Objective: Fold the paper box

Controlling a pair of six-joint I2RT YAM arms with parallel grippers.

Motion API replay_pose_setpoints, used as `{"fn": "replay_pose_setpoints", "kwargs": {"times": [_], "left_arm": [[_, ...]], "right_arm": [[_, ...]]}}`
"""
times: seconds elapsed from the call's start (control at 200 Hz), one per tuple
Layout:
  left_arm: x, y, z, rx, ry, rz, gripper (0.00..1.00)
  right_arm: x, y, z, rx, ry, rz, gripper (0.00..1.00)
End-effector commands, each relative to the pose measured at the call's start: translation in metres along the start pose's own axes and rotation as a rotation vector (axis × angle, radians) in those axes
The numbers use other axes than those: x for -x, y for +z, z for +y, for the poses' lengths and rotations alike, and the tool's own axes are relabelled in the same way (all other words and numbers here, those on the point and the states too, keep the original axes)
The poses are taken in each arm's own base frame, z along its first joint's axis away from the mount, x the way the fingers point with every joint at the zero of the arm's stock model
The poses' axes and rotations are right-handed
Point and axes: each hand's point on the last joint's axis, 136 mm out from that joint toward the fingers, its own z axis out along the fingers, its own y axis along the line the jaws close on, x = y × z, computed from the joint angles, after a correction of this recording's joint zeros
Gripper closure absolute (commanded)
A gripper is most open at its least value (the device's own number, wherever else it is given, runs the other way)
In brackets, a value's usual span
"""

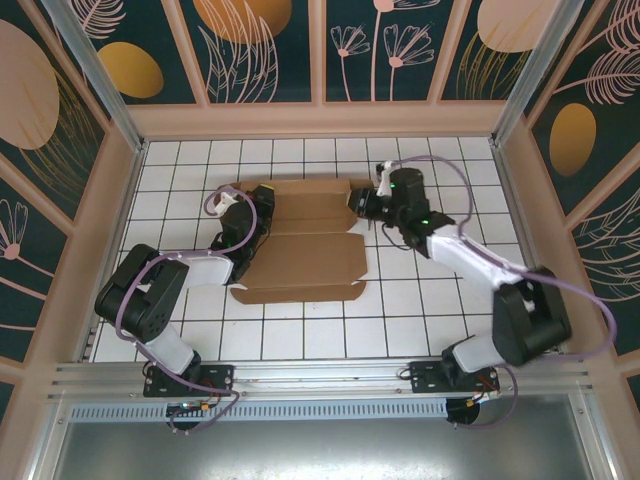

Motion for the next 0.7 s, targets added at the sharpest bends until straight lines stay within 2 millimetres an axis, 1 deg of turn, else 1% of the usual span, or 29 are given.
{"fn": "replay_pose_setpoints", "kwargs": {"times": [0.0, 0.075, 0.125, 0.165, 0.215, 0.33, 0.41, 0.46, 0.525, 0.57, 0.625, 0.696], "left_arm": [[0.006, -0.002, 0.008, 0.044, 0.058, -0.028, 1.0], [0.006, -0.002, 0.01, 0.046, 0.058, -0.026, 1.0], [0.005, -0.002, 0.011, 0.048, 0.054, -0.021, 1.0], [0.004, -0.001, 0.012, 0.048, 0.049, -0.018, 1.0], [0.004, -0.002, 0.013, 0.049, 0.047, -0.018, 1.0], [0.006, -0.003, 0.013, 0.052, 0.048, -0.026, 1.0], [0.007, -0.003, 0.012, 0.05, 0.047, -0.03, 1.0], [0.007, -0.003, 0.011, 0.048, 0.049, -0.03, 1.0], [0.008, -0.003, 0.01, 0.047, 0.05, -0.032, 1.0], [0.007, -0.003, 0.01, 0.048, 0.051, -0.03, 1.0], [0.008, -0.003, 0.009, 0.047, 0.05, -0.032, 1.0], [0.008, -0.003, 0.009, 0.047, 0.047, -0.035, 1.0]], "right_arm": [[0.03, -0.029, -0.02, -0.123, -0.223, -0.13, 0.59], [0.04, -0.032, -0.04, -0.228, -0.311, -0.148, 0.44], [0.037, -0.025, -0.048, -0.257, -0.364, -0.119, 0.38], [0.034, -0.018, -0.055, -0.284, -0.383, -0.085, 0.37], [0.028, -0.008, -0.059, -0.288, -0.391, -0.041, 0.36], [0.001, 0.015, -0.07, -0.268, -0.364, 0.047, 0.36], [-0.012, 0.025, -0.085, -0.301, -0.334, 0.083, 0.37], [-0.015, 0.029, -0.093, -0.328, -0.325, 0.092, 0.38], [-0.016, 0.035, -0.102, -0.359, -0.32, 0.102, 0.42], [-0.016, 0.039, -0.105, -0.363, -0.315, 0.106, 0.49], [-0.015, 0.044, -0.105, -0.356, -0.306, 0.11, 0.63], [-0.012, 0.05, -0.102, -0.347, -0.288, 0.127, 0.86]]}}
